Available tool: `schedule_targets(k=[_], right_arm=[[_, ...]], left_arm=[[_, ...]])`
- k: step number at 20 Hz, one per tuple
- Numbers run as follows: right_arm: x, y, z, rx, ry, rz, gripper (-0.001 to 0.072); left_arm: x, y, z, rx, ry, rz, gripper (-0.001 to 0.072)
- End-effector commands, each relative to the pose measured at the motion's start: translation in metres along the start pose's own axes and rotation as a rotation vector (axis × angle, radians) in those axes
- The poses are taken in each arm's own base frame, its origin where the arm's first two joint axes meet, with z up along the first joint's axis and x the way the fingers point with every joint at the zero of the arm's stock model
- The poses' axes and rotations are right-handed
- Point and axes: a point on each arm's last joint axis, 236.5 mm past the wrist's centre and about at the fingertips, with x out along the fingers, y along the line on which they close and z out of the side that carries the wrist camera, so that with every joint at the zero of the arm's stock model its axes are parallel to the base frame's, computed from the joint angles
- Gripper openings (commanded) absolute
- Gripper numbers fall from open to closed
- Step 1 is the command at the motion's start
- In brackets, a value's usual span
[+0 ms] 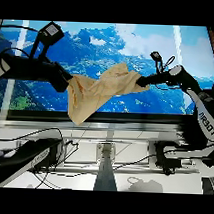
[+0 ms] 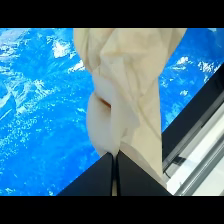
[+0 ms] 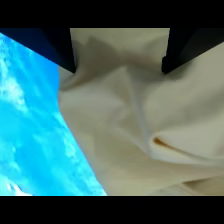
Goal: Fold the clothes and pants, and hang the long-sleeved shirts on hangers.
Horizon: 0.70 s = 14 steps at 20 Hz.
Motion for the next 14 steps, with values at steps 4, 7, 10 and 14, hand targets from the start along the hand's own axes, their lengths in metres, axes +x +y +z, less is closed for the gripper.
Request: schedule_targets(k=[4, 7, 10, 14], right_arm=[[0.003, -0.006, 0.029, -0.27, -0.036, -0.129, 0.0522], [0.012, 0.012, 0.018, -0.175, 0.005, -0.079, 0.0286], [0.008, 0.015, 0.023, -0.093, -0.004, -0.074, 0.0016], [-0.049, 0.021, 0.086, -0.15, -0.17, -0.138, 0.0015]], left_arm=[[0.0, 0.0, 0.0, 0.001, 0.0, 0.001, 0.0014], [0.0, 0.0, 0.0, 0.0, 0.0, 0.001, 0.0014], [0.0, 0.012, -0.007, -0.021, 0.029, 0.05, 0.0014], [-0.007, 0.047, -0.025, -0.098, 0.09, 0.191, 0.0014]])
